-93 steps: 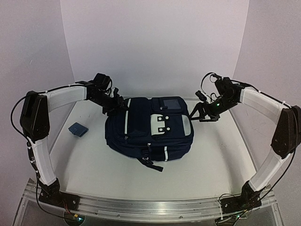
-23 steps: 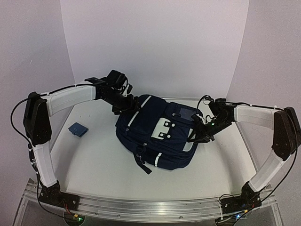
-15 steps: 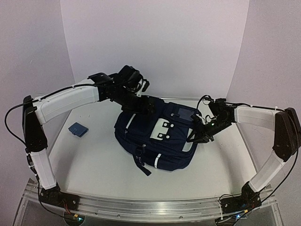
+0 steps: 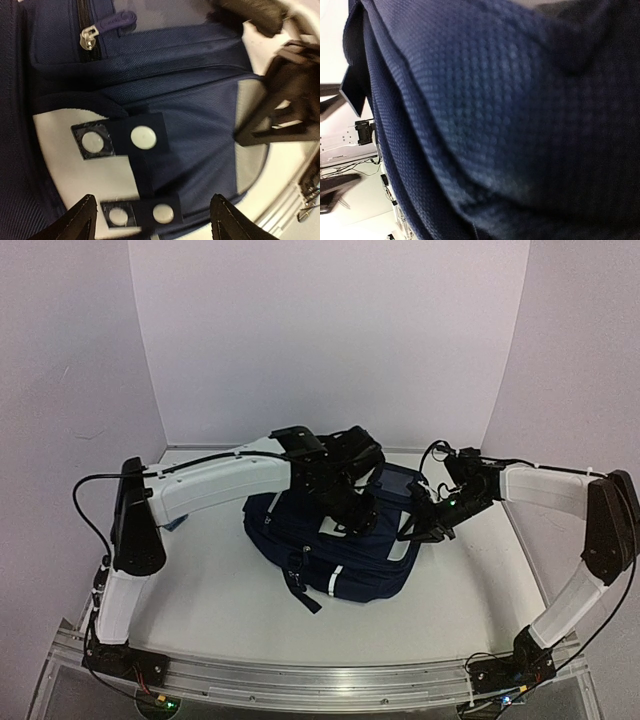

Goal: Pack the student bag
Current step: Adjust the student bag at the center of the board.

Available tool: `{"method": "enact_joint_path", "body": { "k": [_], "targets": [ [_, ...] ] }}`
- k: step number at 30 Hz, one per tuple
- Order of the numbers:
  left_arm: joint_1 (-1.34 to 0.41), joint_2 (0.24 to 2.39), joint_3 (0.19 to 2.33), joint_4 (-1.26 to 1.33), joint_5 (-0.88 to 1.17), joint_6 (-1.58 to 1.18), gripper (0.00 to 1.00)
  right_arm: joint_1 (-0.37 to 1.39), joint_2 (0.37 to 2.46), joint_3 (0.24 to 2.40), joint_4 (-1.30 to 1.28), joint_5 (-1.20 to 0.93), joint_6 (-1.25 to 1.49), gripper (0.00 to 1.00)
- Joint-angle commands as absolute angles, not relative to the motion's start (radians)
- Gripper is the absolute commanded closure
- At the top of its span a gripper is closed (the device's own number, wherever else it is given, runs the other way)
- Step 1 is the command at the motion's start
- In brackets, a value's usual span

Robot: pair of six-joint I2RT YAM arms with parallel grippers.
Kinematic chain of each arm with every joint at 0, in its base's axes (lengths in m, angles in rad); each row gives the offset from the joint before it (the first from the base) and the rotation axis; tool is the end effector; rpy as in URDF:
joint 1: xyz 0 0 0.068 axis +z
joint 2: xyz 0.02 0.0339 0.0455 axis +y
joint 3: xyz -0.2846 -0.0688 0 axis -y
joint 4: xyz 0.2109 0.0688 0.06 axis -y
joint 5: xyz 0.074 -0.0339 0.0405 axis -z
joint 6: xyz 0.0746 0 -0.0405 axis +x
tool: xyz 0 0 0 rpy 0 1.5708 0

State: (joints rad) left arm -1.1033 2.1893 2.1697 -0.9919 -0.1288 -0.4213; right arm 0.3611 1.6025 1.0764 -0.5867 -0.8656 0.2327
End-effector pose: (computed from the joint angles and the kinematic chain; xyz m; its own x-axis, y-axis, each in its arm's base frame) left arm 0.2229 -0.4202 0.2758 -0.6981 0.4829 -0.5287 0.6237 0.7728 -0.1176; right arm 0.2565 0.1576 0.2342 -0.9419 -0.1960 -0.2727 -0.3358 0.5474 0.7666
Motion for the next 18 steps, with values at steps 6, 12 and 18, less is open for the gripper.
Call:
{"method": "enact_joint_path", "body": {
  "k": [6,12,18],
  "targets": [
    [-1.104,2.313,2.39,-1.21,-0.305,-0.513,0.44,0.374,1.522,1.057,-0.535,-0.9,0.221,1.0],
    [-1.089,2.315,2.378,-1.227,-0.306,-0.519,0.53,0.374,1.493,1.034,-0.535,-0.9,0.237,1.0],
    [-1.074,2.238,2.349,-1.229,-0.316,-0.563,0.9,0.373,1.493,1.023,-0.543,-0.85,0.237,1.0]
  ]
}}
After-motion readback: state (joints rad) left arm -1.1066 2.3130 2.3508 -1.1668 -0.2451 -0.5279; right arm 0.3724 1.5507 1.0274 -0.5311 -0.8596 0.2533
